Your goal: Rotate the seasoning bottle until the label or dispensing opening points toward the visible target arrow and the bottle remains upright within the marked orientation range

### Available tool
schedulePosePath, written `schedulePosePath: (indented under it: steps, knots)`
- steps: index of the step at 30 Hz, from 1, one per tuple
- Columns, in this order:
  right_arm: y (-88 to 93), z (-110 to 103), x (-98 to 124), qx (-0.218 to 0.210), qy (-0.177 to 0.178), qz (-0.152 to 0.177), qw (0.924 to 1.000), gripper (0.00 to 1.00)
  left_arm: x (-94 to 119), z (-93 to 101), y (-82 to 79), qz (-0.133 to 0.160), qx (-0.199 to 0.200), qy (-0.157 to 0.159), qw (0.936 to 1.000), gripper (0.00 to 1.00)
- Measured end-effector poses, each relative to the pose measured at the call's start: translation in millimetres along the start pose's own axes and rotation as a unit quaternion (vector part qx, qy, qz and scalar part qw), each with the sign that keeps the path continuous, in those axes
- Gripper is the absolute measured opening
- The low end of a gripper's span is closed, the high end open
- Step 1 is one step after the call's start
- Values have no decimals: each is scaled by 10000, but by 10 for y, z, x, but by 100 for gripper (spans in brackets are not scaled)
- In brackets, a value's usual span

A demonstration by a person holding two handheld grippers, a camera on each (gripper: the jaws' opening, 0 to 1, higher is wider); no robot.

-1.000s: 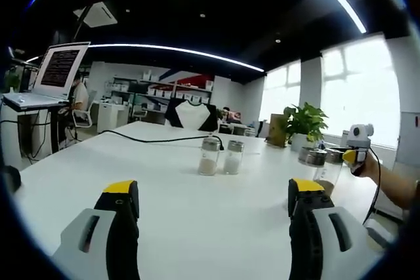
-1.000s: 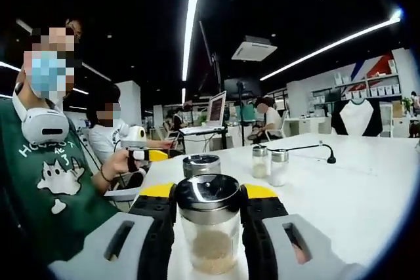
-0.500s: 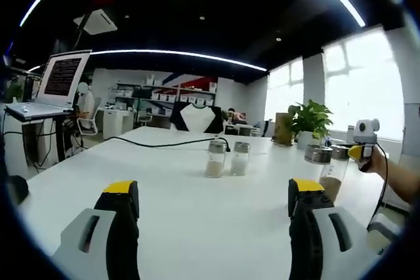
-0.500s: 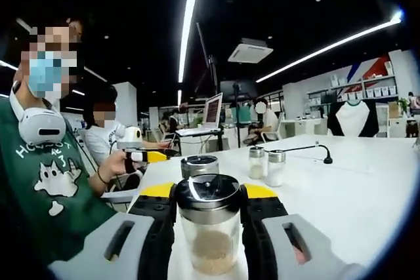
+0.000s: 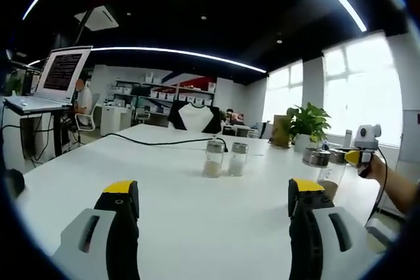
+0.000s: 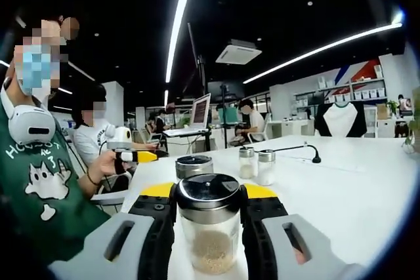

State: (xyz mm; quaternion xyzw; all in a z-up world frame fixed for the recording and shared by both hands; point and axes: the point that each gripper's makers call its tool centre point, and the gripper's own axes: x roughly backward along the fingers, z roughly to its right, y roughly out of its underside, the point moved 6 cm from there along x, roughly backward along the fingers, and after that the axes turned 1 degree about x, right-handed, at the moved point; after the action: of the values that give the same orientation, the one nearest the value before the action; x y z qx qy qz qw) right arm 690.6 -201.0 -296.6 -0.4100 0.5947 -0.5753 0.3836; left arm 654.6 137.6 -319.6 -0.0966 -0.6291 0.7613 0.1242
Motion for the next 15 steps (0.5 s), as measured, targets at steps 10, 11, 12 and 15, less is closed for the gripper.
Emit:
schedulePosePath:
  steps: [10, 11, 12, 15]
  knots:
    - [5, -25, -7, -12, 354, 0, 9994, 37, -19, 27, 29, -76, -23, 44, 10000, 100]
    - [6, -25, -8, -21, 379, 15, 9993, 37, -20, 33, 28, -75, -18, 61, 10000, 100]
    - [7, -28, -7, -24, 399, 22, 9992, 37, -20, 40, 27, -77, -25, 73, 9999, 100]
    - [7, -40, -12, -34, 484, 29, 9988, 37, -11, 43, 18, -65, -33, 77, 9999, 100]
